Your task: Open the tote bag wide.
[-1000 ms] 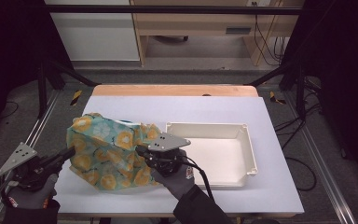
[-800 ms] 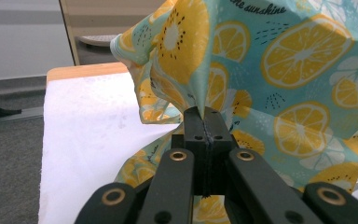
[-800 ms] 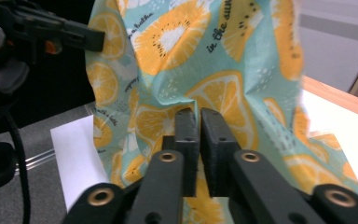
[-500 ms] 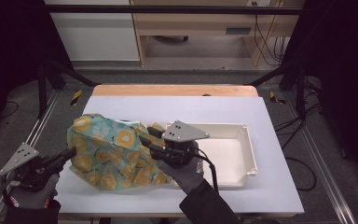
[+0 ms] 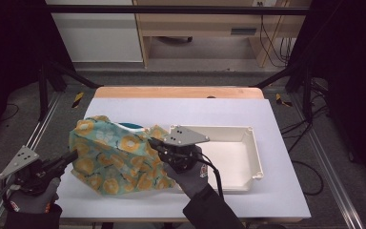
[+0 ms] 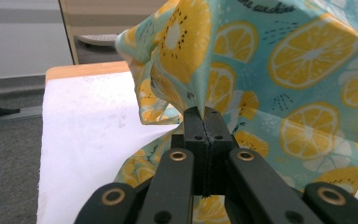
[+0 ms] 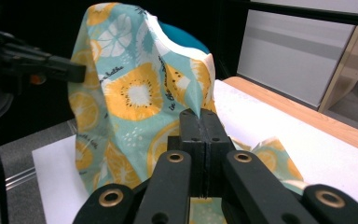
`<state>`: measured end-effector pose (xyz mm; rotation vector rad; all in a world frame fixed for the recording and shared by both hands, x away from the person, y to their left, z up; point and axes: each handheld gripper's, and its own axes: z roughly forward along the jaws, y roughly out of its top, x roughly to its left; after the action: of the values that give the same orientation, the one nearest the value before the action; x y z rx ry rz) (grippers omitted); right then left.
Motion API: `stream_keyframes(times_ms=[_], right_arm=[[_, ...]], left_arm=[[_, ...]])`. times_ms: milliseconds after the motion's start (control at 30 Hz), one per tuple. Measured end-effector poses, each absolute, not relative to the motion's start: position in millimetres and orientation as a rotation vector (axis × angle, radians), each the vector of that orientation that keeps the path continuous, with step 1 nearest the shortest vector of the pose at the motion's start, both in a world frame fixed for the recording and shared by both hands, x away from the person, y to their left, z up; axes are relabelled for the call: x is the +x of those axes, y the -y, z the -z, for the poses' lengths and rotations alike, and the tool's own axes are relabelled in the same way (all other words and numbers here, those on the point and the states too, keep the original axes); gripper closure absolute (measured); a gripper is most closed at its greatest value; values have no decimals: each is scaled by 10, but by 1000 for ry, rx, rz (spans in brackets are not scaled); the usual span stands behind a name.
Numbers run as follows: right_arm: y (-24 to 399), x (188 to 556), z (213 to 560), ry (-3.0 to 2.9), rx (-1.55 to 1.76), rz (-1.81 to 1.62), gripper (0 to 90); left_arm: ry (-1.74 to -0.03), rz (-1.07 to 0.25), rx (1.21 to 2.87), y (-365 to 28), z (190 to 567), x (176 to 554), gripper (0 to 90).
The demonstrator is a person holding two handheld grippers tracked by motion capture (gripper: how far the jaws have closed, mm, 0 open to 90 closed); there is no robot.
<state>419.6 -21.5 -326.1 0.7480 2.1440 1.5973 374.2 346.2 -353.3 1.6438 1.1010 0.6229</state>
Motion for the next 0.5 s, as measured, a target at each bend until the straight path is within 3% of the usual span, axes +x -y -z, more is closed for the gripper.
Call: stream_keyframes(times_ms=[267, 500], right_arm=[[138, 4156, 3470, -2217, 752, -1567, 900], [88, 4189, 3570, -2237, 775, -1540, 900]], left_arm=[[-1108, -627, 1640, -3485, 3534, 3746, 879], [-1077, -664, 1593, -3492, 3385, 3684, 712]])
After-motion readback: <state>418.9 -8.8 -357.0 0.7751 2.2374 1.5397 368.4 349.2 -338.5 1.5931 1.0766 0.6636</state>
